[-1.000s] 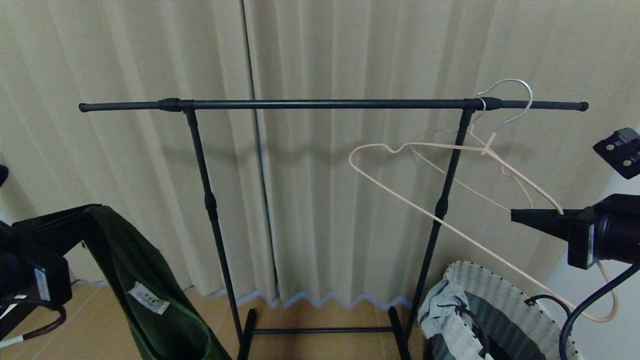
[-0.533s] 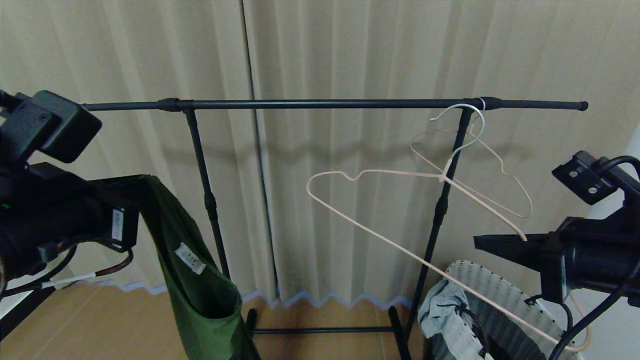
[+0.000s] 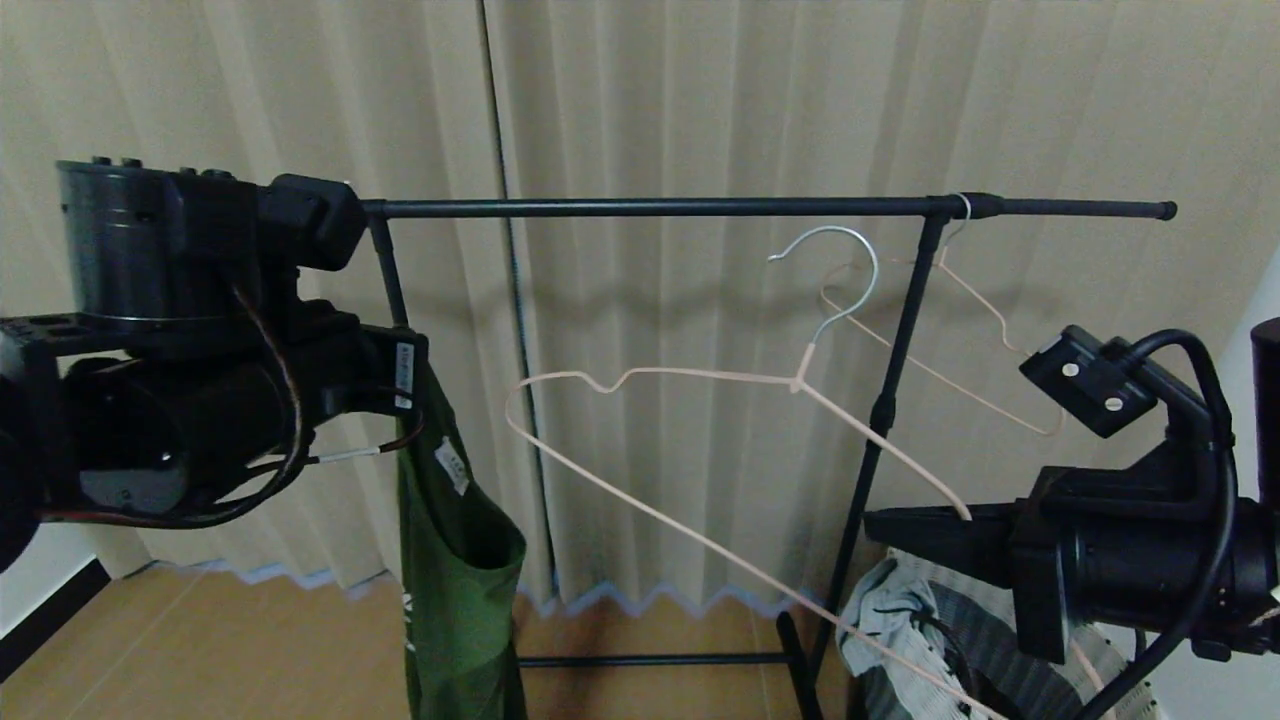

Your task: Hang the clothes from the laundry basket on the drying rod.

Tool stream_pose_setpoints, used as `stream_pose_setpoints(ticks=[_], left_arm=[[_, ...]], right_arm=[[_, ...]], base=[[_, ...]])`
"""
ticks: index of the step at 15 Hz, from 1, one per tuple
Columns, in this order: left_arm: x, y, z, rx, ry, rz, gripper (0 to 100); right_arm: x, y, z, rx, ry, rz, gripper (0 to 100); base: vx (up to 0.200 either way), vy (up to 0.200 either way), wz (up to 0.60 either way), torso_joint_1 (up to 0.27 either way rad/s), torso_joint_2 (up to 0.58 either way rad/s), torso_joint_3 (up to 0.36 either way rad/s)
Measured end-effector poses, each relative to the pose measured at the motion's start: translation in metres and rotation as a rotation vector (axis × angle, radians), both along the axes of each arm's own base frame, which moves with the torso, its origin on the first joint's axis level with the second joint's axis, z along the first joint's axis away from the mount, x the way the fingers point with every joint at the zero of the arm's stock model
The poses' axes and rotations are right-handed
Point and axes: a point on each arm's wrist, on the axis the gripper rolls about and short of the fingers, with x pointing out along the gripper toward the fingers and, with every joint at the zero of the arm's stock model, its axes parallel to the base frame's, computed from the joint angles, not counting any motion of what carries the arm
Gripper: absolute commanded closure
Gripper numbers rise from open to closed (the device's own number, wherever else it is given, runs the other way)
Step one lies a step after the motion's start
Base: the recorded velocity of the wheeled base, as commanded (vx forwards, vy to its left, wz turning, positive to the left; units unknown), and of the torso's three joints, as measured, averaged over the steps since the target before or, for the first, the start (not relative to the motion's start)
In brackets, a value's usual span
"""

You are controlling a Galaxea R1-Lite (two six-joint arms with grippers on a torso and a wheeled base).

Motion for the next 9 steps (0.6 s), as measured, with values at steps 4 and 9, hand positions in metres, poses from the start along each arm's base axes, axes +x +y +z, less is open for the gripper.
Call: stream_pose_setpoints(ticks=[4,9], left_arm=[[0.020,-0.014,-0.006,-0.005,0.015,0.024,100],[0.028,-0.023,-0.014,0.004,0.037,0.023,100]], right_arm=[[-0.007,0.013,0.003,0.045,-0.017,0.061,100],[0.000,0.025,0.002,0.073,-0.033,0.067,100]], base=[[0.000,0.000,0.00,0.000,0.00,0.000],[0.000,0.000,0.00,0.000,0.00,0.000]])
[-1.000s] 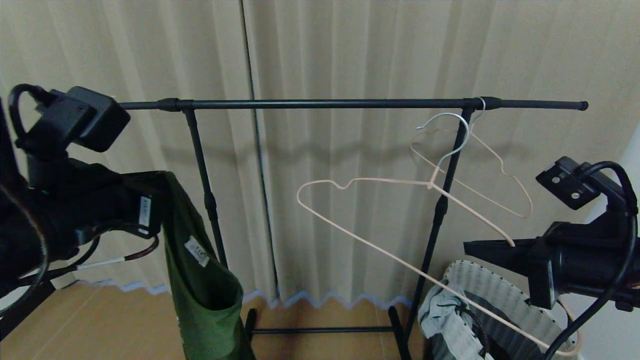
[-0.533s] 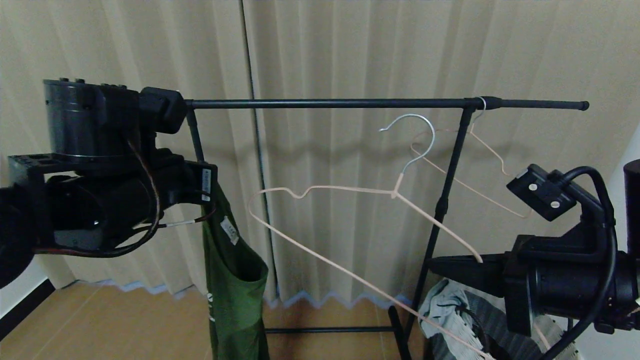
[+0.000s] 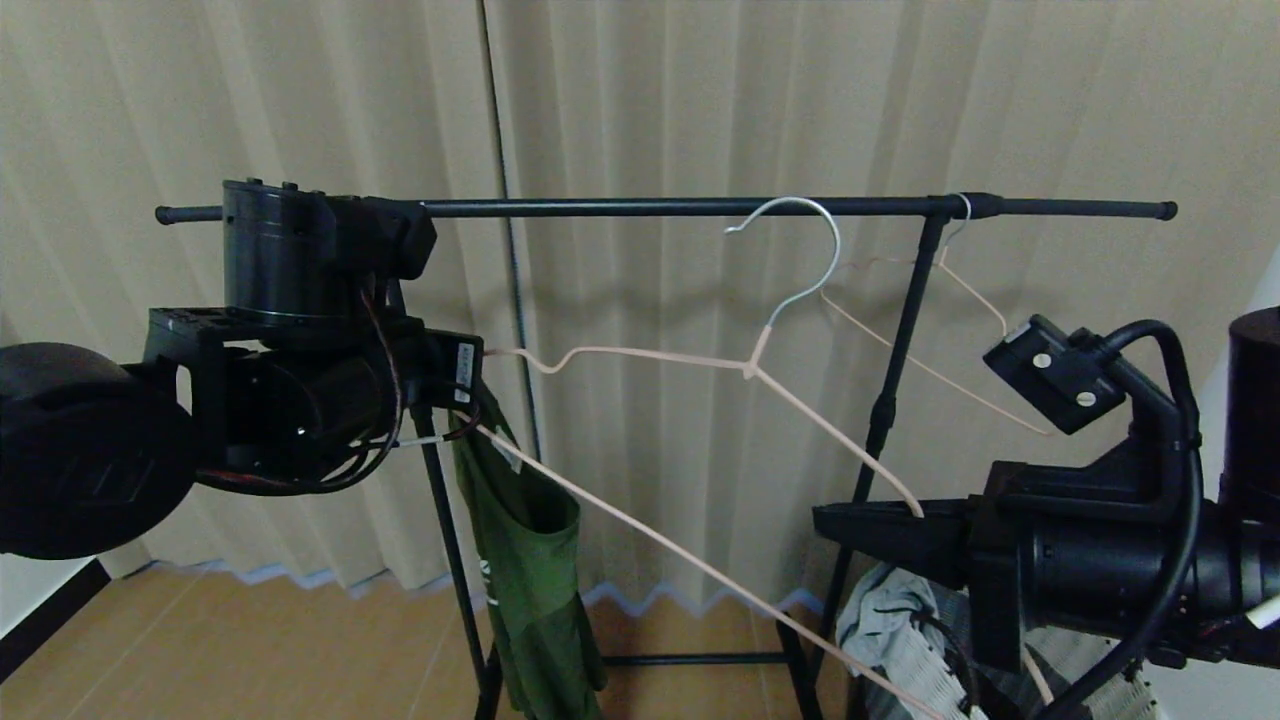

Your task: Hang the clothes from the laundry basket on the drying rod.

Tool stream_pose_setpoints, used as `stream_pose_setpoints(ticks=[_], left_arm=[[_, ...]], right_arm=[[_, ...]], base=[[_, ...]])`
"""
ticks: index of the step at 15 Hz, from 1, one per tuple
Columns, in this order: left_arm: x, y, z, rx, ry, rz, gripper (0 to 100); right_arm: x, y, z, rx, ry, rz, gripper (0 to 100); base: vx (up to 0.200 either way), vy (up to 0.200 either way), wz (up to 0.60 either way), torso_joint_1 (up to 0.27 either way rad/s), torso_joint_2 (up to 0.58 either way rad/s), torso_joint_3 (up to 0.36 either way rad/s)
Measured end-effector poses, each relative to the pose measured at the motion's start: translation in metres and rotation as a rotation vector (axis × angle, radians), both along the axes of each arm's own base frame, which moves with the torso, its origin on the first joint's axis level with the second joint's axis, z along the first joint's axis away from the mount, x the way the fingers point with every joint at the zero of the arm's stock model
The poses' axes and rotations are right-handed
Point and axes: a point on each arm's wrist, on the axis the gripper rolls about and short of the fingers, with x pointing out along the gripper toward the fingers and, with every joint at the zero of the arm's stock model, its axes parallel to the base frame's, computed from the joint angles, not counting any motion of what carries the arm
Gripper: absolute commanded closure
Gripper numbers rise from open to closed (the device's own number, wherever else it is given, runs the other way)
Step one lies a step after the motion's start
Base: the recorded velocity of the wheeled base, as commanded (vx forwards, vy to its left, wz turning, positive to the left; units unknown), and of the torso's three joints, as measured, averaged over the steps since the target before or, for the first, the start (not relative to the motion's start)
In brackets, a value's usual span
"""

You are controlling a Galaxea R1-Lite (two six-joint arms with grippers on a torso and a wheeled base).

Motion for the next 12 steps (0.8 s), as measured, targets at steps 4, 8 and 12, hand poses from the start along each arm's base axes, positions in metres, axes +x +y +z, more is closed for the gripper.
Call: stream_pose_setpoints(ticks=[4,8,12], left_arm=[[0.000,0.000,0.000,0.008,-0.003,0.019,100],[-0.003,0.001,-0.001,0.012,-0.001,0.026,100],[-0.006,0.001,-0.002,0.017,-0.002,0.040,100]], right_arm=[[0.017,0.013,-0.010,-0.026,-0.013,-0.062,100],[0.028,0.021,-0.014,-0.047,-0.004,-0.086,100],[0.040,0.032,-0.016,-0.046,0.013,-0.092,100]], base=[[0.000,0.000,0.00,0.000,0.00,0.000],[0.000,0.000,0.00,0.000,0.00,0.000],[0.000,0.000,0.00,0.000,0.00,0.000]])
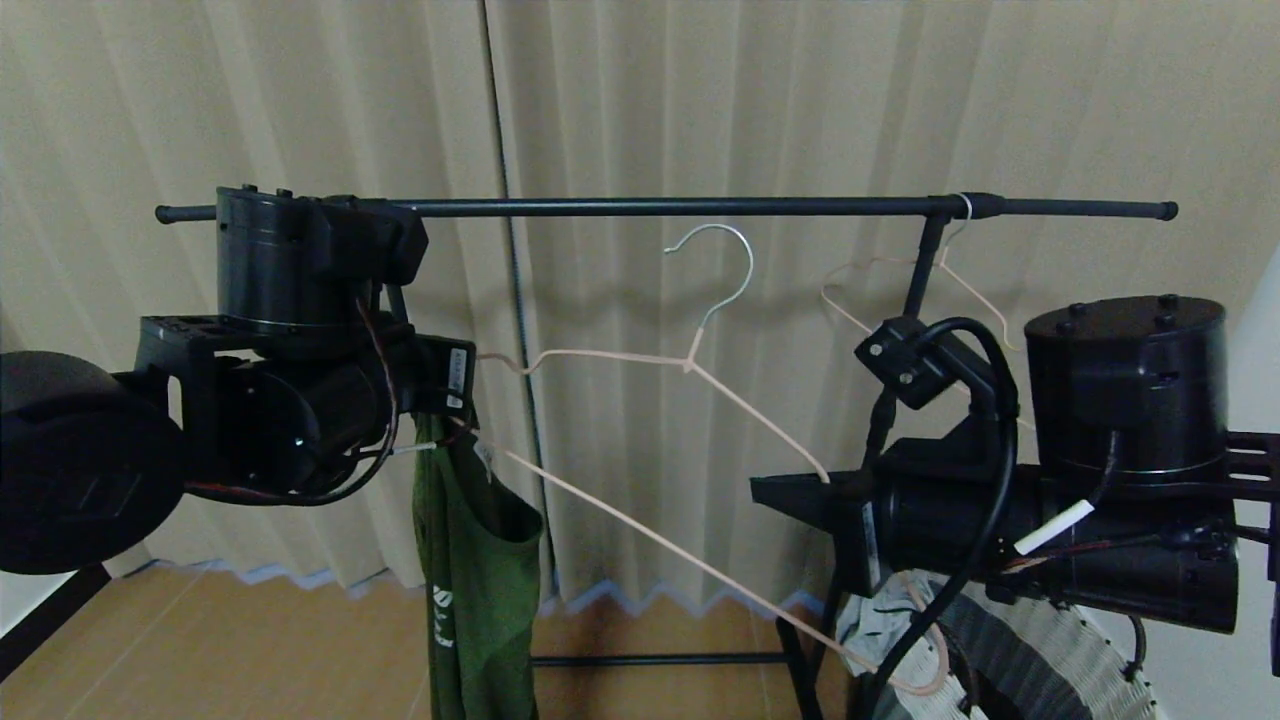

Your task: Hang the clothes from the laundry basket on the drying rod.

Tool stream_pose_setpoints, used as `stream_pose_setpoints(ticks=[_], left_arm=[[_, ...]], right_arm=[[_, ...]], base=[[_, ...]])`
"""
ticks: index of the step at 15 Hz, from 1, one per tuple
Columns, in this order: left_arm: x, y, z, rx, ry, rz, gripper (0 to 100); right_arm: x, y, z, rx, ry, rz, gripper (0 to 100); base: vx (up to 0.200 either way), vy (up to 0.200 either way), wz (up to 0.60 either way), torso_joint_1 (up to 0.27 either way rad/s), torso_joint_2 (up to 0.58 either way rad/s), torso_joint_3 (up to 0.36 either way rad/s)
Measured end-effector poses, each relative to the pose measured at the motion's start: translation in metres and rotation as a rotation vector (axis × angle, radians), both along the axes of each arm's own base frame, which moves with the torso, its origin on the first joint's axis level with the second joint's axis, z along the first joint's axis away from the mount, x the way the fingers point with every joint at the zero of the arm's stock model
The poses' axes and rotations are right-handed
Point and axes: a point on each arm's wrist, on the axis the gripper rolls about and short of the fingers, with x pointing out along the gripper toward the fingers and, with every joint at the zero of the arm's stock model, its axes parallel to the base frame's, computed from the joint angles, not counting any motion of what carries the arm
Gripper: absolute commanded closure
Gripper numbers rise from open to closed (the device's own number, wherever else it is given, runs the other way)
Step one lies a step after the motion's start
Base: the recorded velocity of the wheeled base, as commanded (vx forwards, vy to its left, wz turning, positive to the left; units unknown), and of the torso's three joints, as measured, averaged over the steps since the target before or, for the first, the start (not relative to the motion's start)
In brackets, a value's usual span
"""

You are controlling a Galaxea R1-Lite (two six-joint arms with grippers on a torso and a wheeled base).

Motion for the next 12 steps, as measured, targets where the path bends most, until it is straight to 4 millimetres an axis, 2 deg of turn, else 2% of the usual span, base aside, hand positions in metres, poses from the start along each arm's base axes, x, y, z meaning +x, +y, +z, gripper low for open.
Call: stream_pose_setpoints(ticks=[6,12], left_arm=[[-0.007,0.005,0.006,-0.006,-0.016,0.008,100],[-0.017,0.014,0.001,0.021,-0.001,0.040,100]], right_arm=[[0.015,0.027,-0.018,-0.072,0.031,-0.085,100],[0.026,0.024,-0.025,-0.136,0.021,-0.206,100]], base=[[0.000,0.000,0.00,0.000,0.00,0.000],[0.000,0.000,0.00,0.000,0.00,0.000]])
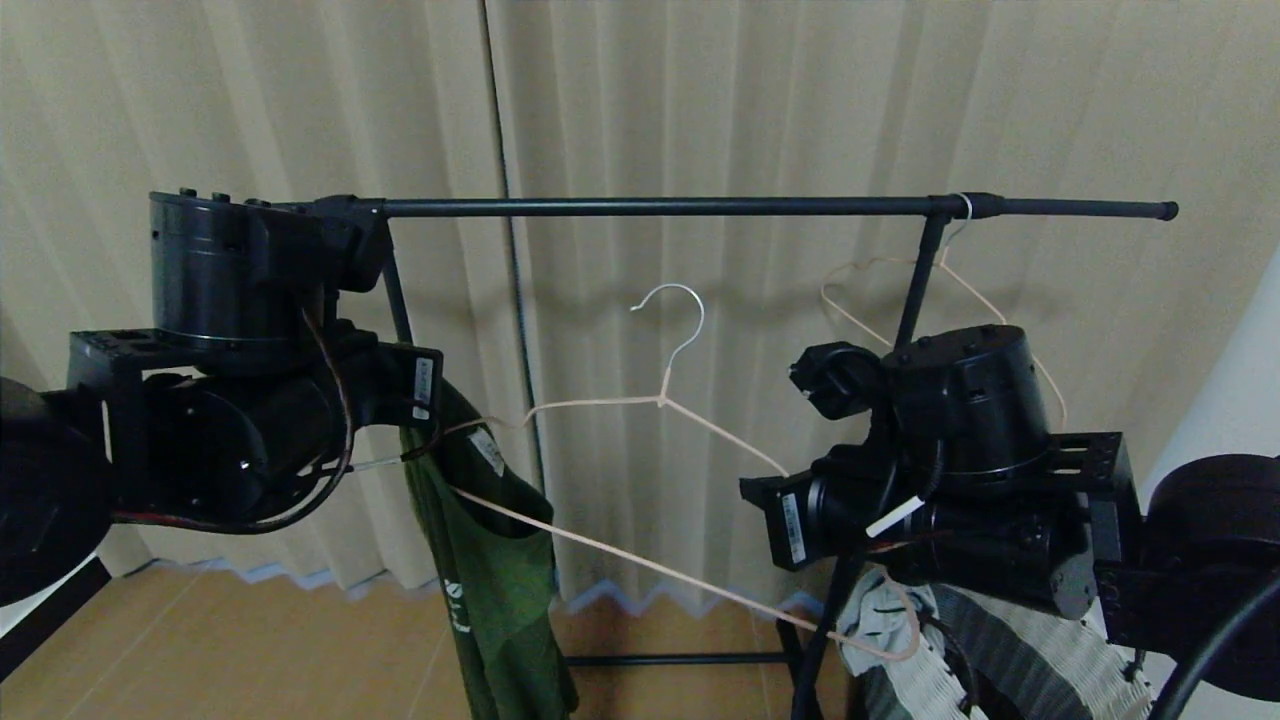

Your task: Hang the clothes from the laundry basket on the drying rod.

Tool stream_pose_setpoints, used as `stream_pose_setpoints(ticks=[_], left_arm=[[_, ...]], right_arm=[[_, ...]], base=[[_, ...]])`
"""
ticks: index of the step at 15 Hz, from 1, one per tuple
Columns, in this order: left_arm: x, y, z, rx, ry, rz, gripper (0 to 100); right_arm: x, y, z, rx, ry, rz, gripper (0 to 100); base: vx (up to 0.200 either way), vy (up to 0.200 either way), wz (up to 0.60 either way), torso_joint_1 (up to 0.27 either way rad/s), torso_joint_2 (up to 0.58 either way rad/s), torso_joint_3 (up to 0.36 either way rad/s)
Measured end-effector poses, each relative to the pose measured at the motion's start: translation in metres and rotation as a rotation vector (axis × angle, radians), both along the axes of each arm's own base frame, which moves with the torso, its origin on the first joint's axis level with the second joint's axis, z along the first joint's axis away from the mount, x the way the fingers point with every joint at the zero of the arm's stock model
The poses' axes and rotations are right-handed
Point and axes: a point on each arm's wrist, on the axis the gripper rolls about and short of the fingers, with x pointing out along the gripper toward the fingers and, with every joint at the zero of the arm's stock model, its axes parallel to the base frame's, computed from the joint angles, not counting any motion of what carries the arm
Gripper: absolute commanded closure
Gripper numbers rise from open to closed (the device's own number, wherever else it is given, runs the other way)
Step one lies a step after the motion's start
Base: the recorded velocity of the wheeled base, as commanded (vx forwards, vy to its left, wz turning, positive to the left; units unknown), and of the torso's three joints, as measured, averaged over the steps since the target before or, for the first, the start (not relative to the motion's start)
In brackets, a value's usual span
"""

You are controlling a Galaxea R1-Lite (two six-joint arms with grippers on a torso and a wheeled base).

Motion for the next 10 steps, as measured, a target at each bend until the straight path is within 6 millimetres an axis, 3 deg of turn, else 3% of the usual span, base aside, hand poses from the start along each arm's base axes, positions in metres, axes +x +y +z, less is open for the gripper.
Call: stream_pose_setpoints(ticks=[6,10], left_arm=[[-0.015,0.002,-0.006,0.033,0.058,-0.020,100],[-0.017,-0.008,-0.003,0.011,0.043,-0.052,100]], right_arm=[[0.021,0.006,0.007,0.027,-0.037,-0.107,100],[0.021,0.012,0.005,0.032,-0.038,-0.095,100]], base=[[0.000,0.000,0.00,0.000,0.00,0.000],[0.000,0.000,0.00,0.000,0.00,0.000]])
